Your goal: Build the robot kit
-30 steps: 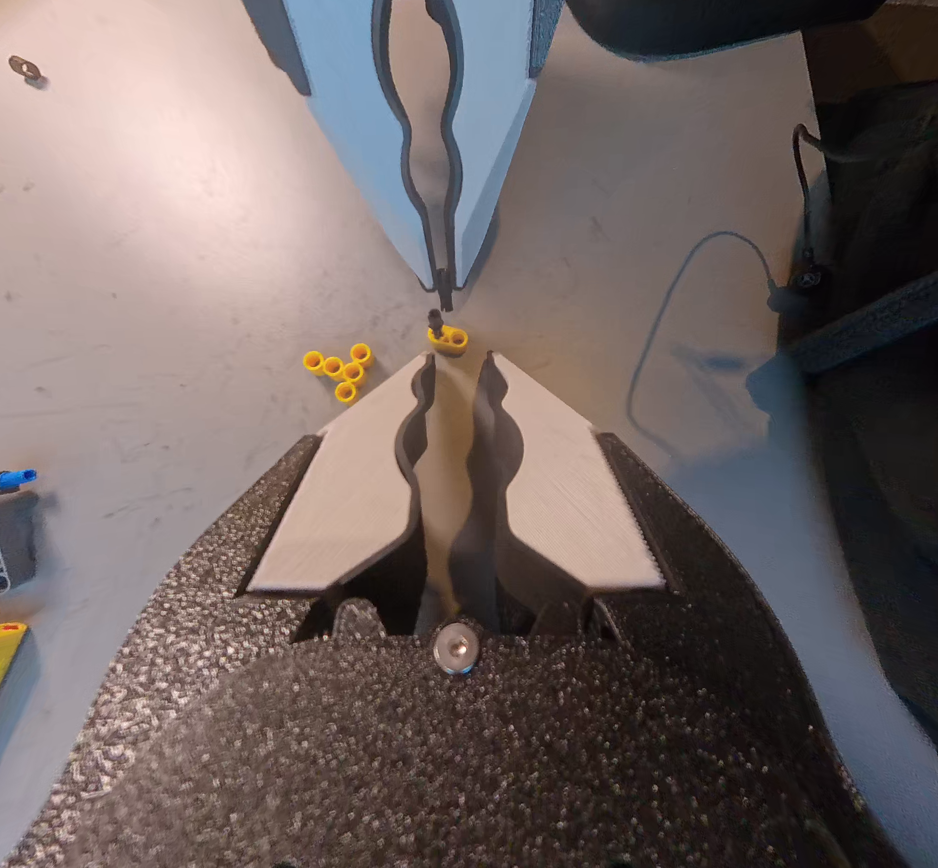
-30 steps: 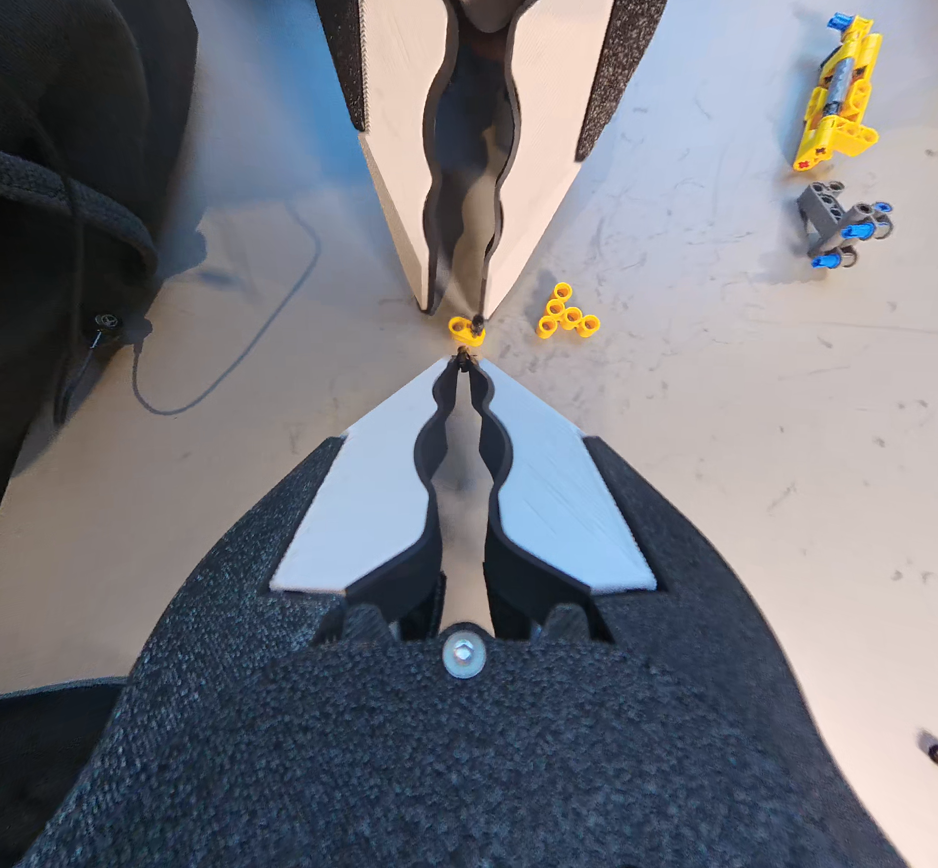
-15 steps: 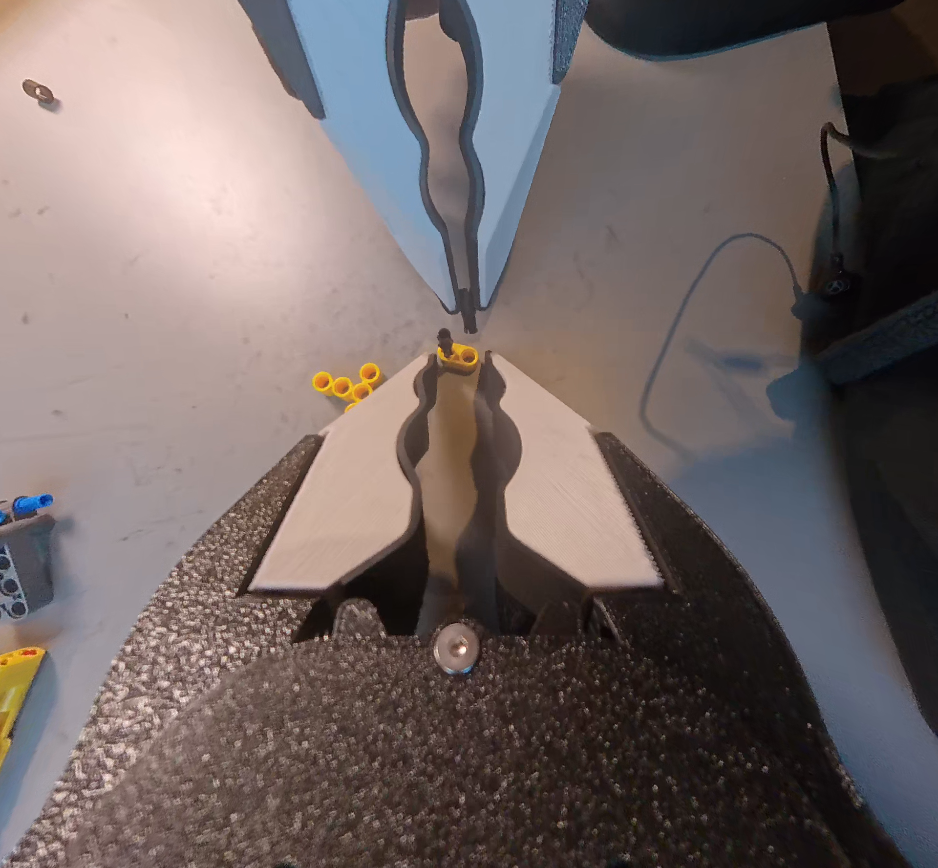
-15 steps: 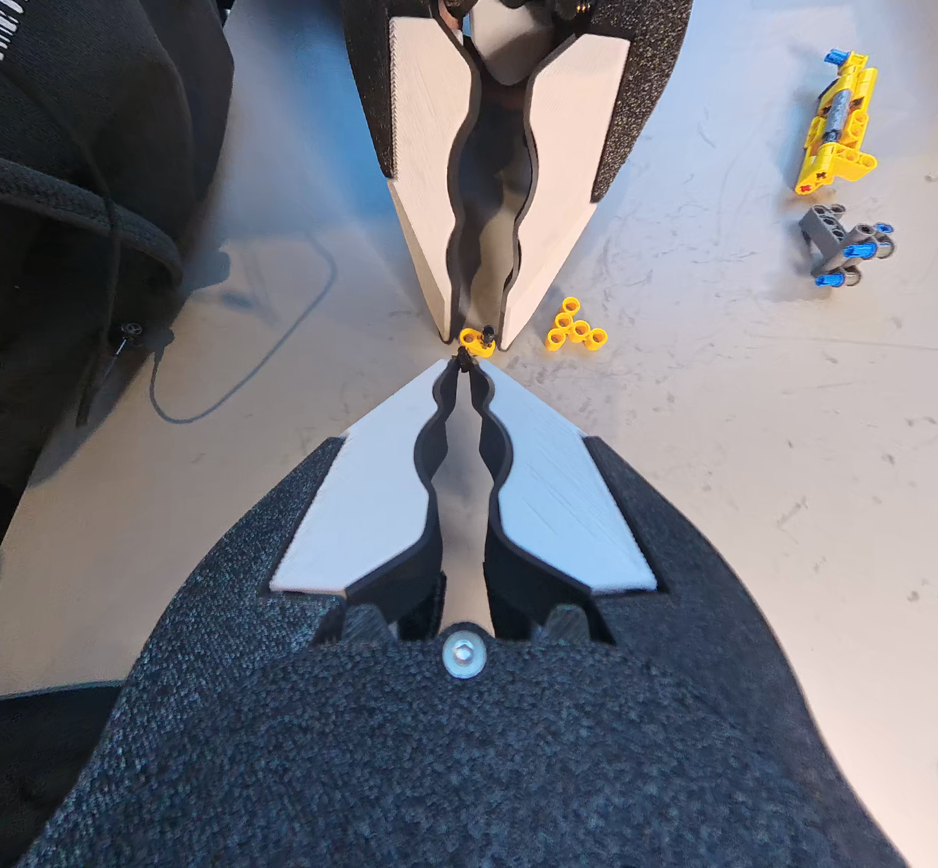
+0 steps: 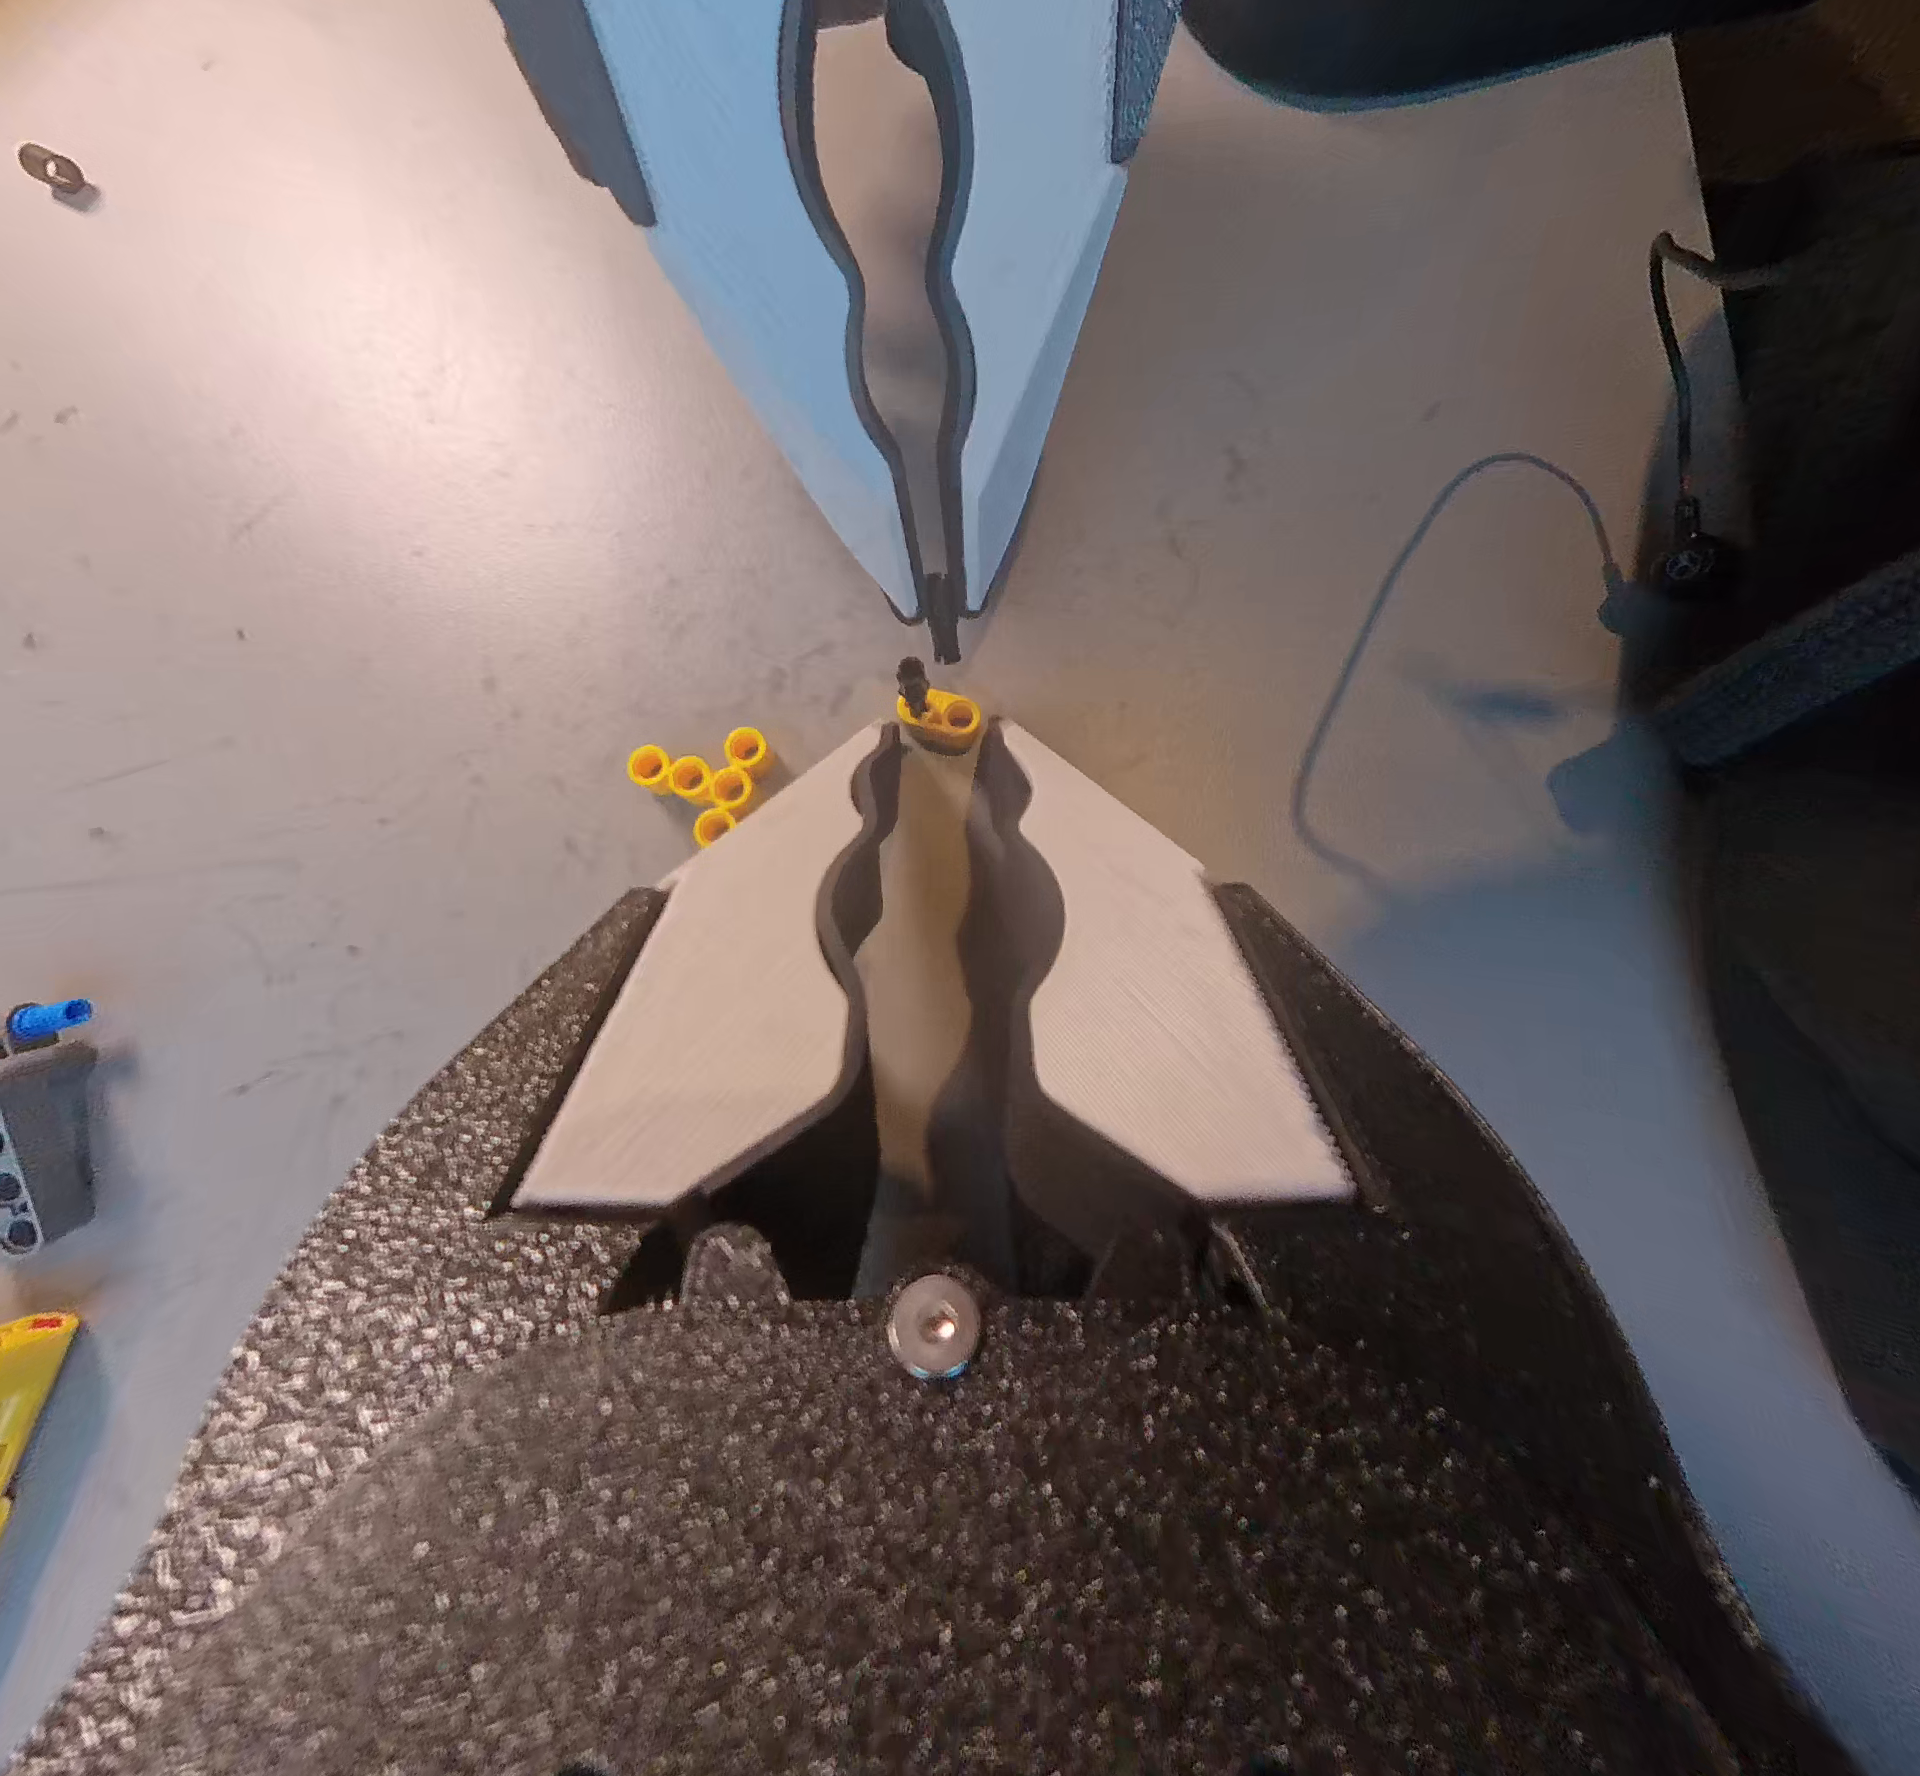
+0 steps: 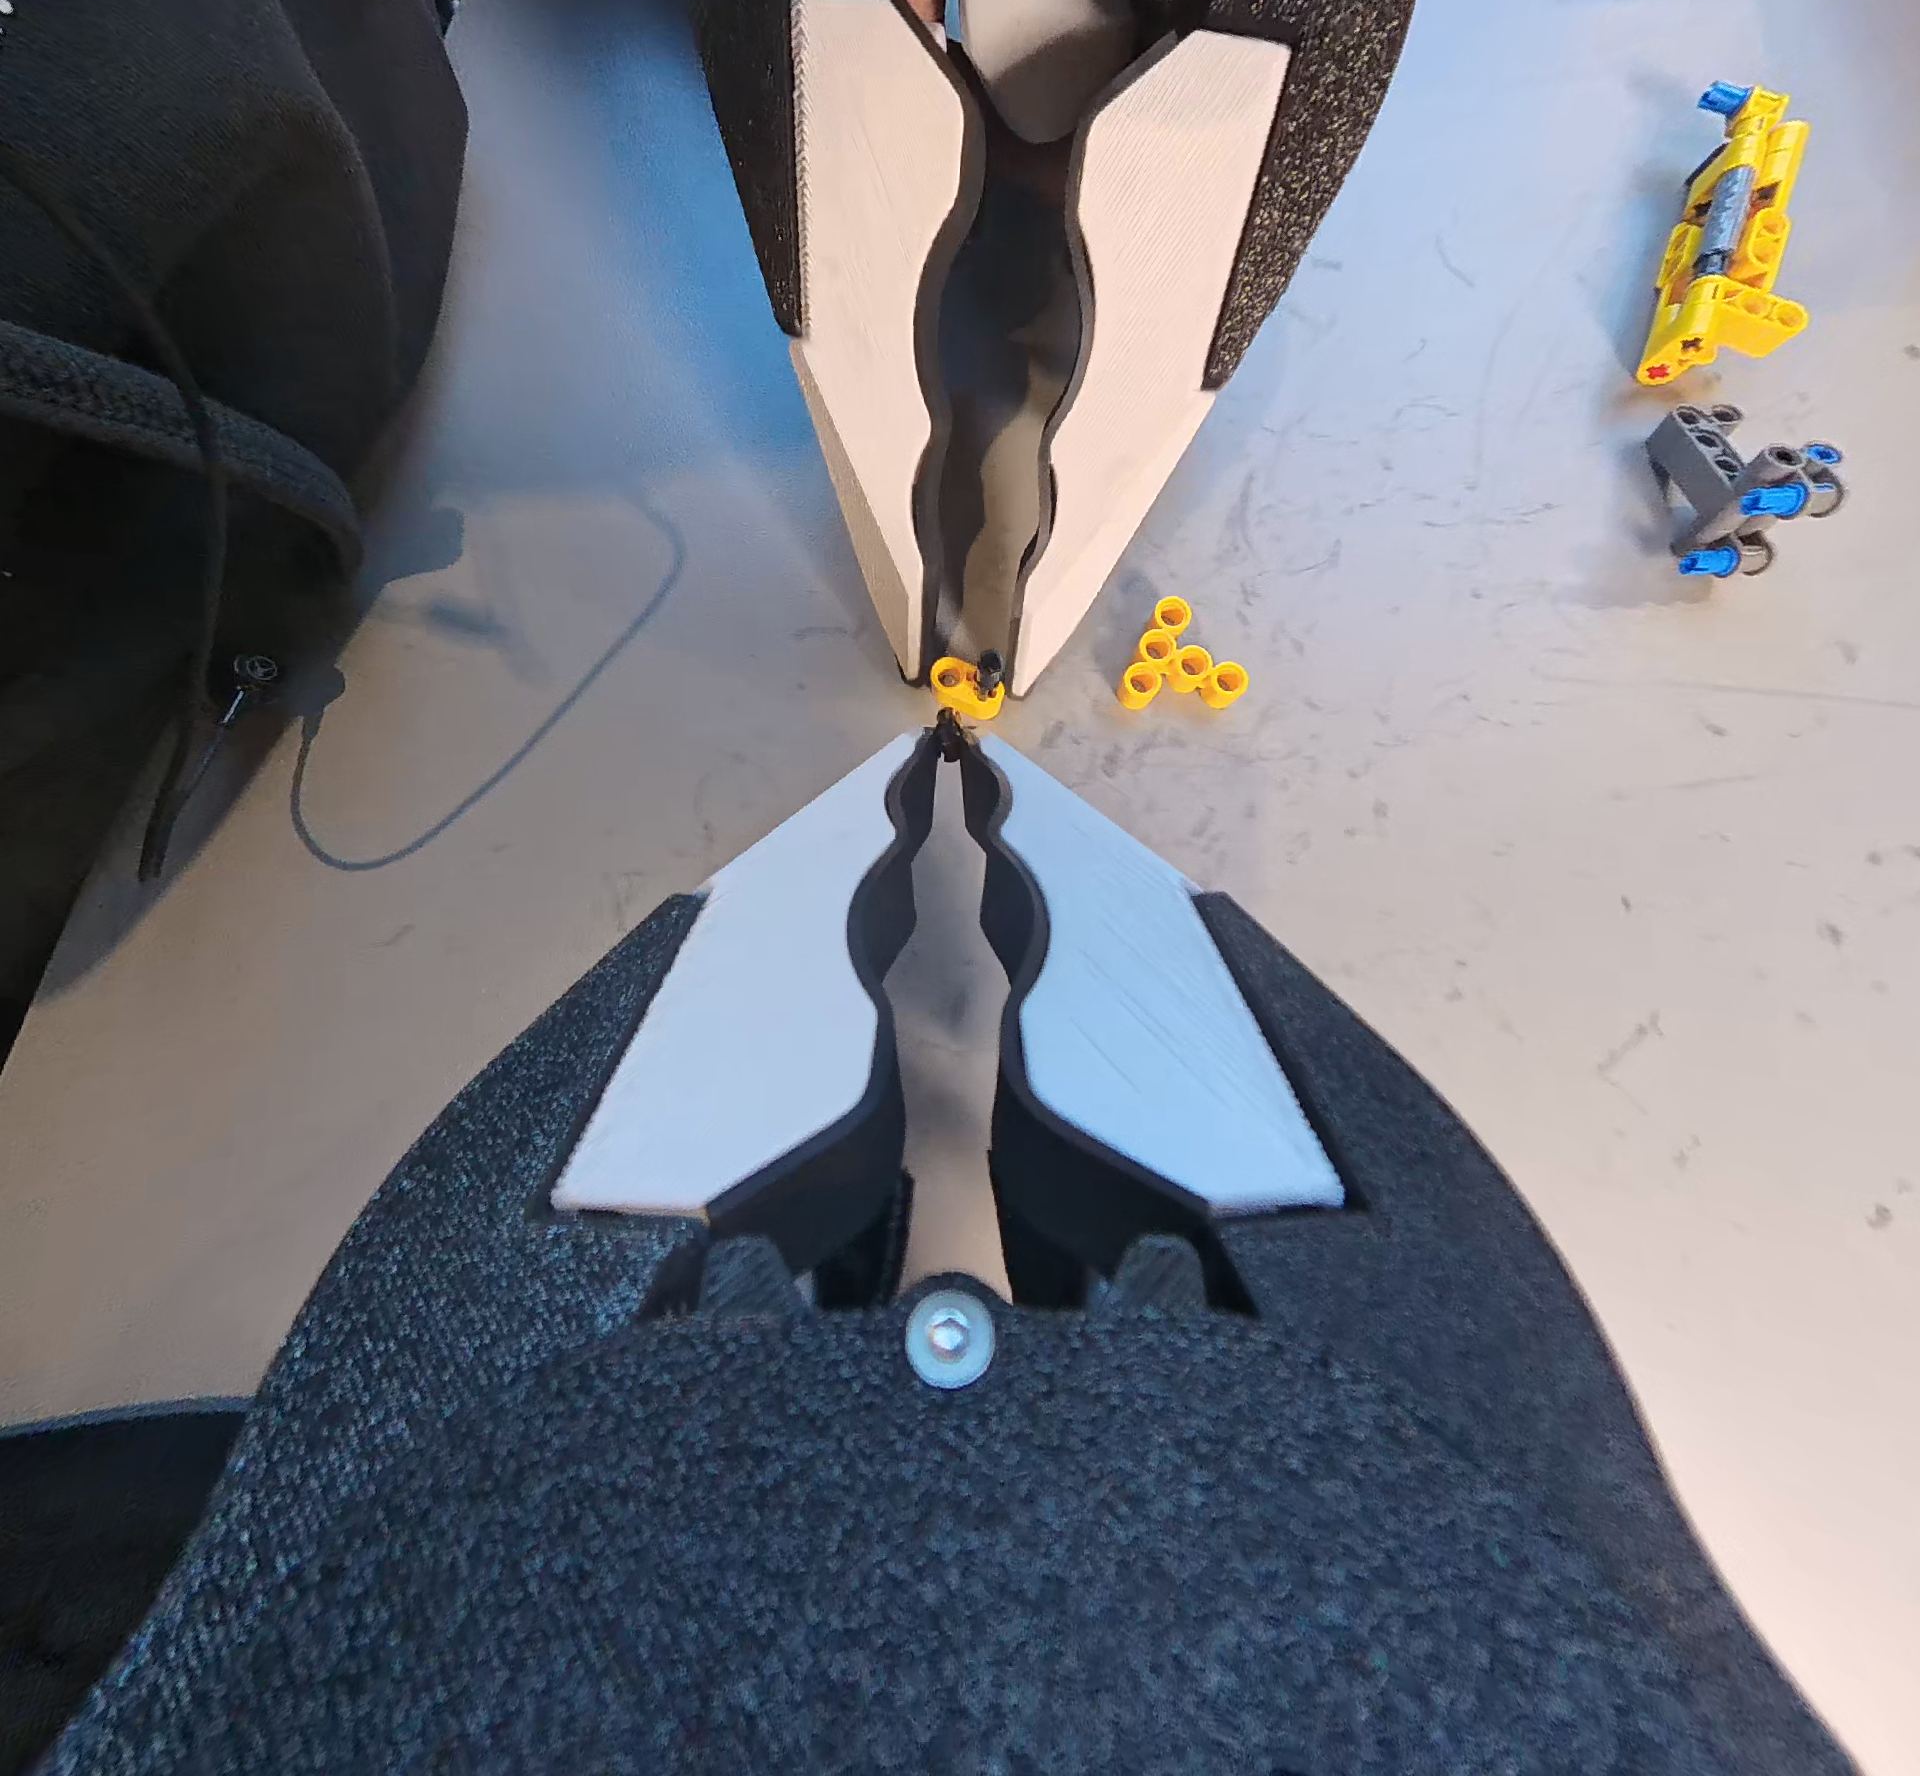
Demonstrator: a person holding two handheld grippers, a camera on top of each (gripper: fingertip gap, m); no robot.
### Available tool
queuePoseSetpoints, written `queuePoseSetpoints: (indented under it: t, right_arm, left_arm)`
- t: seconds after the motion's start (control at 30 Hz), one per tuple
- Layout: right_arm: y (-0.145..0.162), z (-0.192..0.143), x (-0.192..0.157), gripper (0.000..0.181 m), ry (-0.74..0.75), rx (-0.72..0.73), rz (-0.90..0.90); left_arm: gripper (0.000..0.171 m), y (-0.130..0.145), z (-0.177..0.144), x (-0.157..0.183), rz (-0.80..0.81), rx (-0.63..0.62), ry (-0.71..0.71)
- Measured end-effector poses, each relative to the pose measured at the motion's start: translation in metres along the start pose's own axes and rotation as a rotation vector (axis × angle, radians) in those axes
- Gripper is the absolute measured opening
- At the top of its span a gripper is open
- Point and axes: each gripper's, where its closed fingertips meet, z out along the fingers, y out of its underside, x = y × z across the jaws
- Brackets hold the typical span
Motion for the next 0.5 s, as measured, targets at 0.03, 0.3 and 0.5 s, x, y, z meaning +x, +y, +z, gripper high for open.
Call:
queuePoseSetpoints:
  t: [0.03,0.3,0.5]
  right_arm:
    - [0.0002,-0.0003,0.0005,0.004,0.003,0.000,0.000]
    - [-0.0005,-0.0026,0.0010,0.004,0.007,0.011,-0.001]
    - [-0.0030,-0.0027,-0.0005,0.004,0.001,0.022,-0.007]
  left_arm:
    - [0.016,0.0006,-0.0008,0.0003,-0.002,0.000,0.004]
    - [0.019,0.0035,-0.0062,-0.0036,-0.014,0.005,0.013]
    - [0.025,-0.0033,-0.0034,-0.0076,-0.006,0.030,0.018]
